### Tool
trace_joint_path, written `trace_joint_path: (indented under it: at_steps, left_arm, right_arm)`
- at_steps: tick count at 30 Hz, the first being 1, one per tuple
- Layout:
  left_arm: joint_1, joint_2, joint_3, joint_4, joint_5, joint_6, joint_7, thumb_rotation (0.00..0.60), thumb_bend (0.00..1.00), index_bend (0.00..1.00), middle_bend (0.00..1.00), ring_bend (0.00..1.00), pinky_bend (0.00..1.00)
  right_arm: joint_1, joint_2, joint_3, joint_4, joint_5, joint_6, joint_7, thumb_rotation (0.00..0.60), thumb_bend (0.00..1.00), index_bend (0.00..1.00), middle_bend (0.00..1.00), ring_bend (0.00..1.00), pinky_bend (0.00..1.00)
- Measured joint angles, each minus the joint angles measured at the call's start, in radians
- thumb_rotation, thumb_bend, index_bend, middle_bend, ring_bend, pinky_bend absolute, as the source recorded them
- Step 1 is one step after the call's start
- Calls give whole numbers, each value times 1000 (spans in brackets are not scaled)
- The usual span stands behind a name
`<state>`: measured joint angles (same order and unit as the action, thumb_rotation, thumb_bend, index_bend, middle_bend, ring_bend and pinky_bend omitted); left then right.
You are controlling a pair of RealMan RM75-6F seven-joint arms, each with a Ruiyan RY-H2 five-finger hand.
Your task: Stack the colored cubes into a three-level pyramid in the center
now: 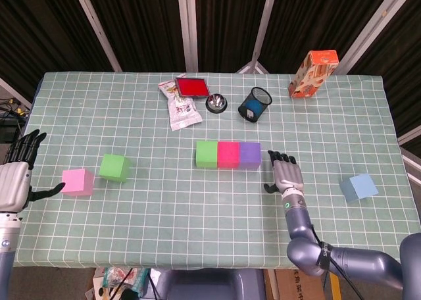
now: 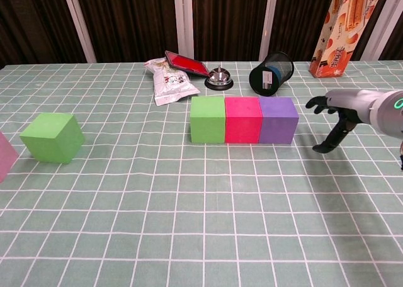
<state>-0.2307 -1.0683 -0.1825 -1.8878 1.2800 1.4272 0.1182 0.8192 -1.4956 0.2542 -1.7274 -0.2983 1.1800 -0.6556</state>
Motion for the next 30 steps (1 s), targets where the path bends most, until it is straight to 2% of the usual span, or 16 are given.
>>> trace_joint_path:
  at_steps: [9, 15, 22, 26, 30]
  left_arm:
    - [0, -8, 3, 6, 0, 3, 16, 600, 88, 0, 0, 0, 11]
    - [-1, -19, 5, 20, -8, 1, 26, 600, 84, 0, 0, 0, 11]
    - [-5, -32, 6, 29, -14, -4, 40, 600, 53, 0, 0, 0, 11]
    - [-6, -42, 3, 44, -12, 5, 50, 600, 52, 0, 0, 0, 11]
    - [-7, -47, -2, 50, -8, 16, 55, 600, 53, 0, 0, 0, 11]
  right_arm:
    - [-73, 93, -31, -74, -146, 41, 71, 600, 336, 0, 106, 41, 0]
    - [-155, 177, -84, -113, -325, 80, 152, 600, 336, 0, 95, 28, 0]
    - [-293, 277, -158, -148, -549, 164, 305, 600, 336, 0, 61, 1, 0]
    - [-359, 315, -195, -152, -622, 201, 368, 600, 336, 0, 61, 0, 0]
    - [-383, 341, -197, -151, -650, 202, 405, 600, 337, 0, 60, 0, 0]
